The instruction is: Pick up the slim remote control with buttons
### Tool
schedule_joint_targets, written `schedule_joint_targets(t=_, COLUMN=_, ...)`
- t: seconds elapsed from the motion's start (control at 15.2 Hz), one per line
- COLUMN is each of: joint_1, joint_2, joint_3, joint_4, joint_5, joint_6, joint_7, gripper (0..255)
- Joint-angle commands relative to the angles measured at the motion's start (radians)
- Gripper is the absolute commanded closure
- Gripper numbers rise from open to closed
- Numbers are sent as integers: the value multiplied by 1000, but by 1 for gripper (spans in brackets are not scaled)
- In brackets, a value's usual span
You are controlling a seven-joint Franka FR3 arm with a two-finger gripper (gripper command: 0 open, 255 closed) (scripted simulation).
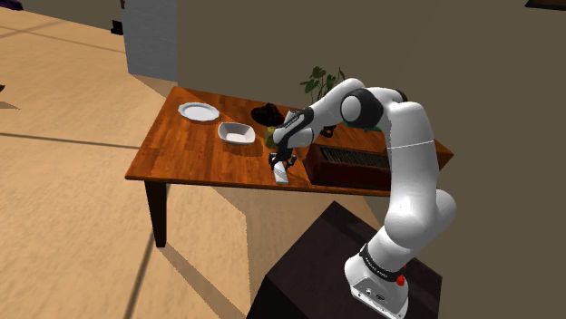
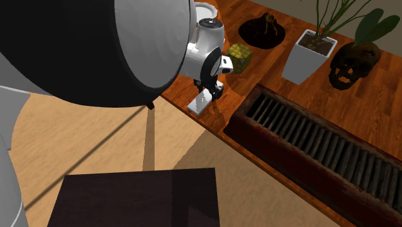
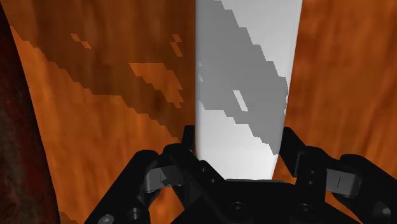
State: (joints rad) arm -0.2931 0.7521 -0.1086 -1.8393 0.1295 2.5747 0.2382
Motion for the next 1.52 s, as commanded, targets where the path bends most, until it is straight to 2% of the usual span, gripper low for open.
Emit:
schedule_joint_targets(t=0.0, joint_1=-1, joint_2=2, joint_3=0, joint_4=0, joint_5=0, joint_6=2, joint_7=-1, gripper=255)
schedule_joint_targets(t=0.53, joint_1=0, joint_2=3, joint_3=0, joint_4=1, joint_5=0, joint_6=2, joint_7=0, gripper=255)
schedule_joint_targets(t=1.45, joint_1=16, joint_2=-154, joint_3=-21, joint_4=-42, joint_5=-21, joint_6=-112, joint_7=13, gripper=255)
